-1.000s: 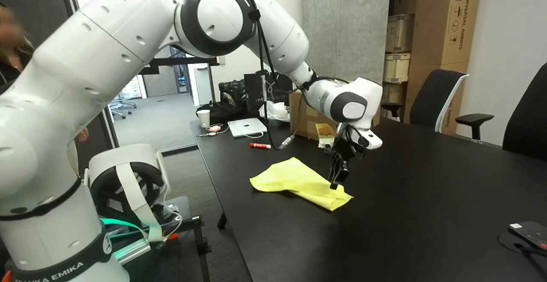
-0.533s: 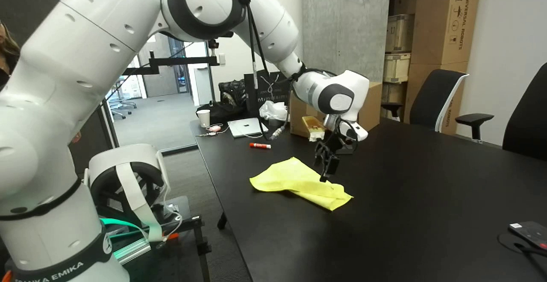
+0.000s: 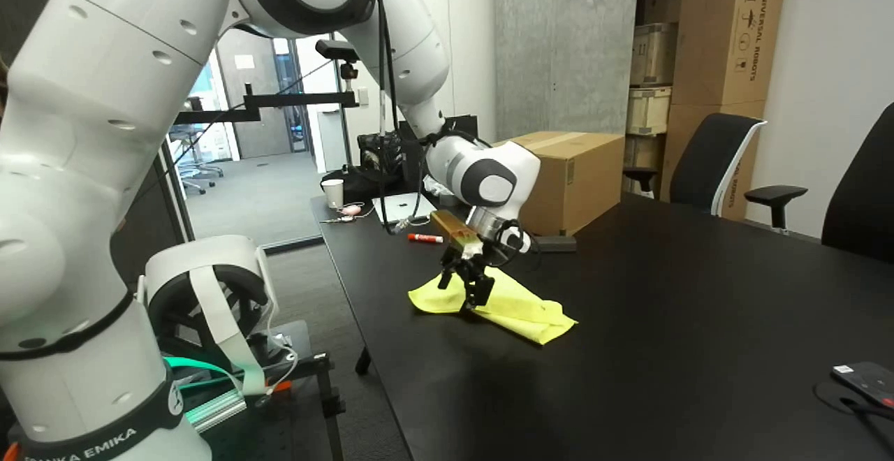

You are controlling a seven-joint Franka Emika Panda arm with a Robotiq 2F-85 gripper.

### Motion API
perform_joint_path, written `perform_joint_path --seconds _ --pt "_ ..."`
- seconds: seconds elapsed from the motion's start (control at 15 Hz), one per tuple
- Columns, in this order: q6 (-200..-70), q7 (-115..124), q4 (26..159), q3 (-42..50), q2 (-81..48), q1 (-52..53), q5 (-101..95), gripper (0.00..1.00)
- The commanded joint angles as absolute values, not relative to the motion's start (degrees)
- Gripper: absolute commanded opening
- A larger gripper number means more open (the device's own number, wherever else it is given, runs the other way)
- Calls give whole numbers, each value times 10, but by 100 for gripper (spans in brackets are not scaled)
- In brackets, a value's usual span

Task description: Fold the towel once

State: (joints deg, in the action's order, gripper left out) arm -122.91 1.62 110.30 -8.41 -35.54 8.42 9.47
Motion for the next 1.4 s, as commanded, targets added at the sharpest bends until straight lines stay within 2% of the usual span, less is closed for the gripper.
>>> perform_joint_path --seconds 0.0,0.33,0.67,1.0,1.33 --pt "-1265 -48 1181 -110 -312 96 71 100" --pt "-1295 -106 1216 -151 -297 124 41 100" --pt "-1382 -78 1240 -160 -288 171 -5 100" --pt "-1442 13 1227 -127 -314 230 -64 100" --pt "-1438 90 1219 -93 -324 271 -122 100"
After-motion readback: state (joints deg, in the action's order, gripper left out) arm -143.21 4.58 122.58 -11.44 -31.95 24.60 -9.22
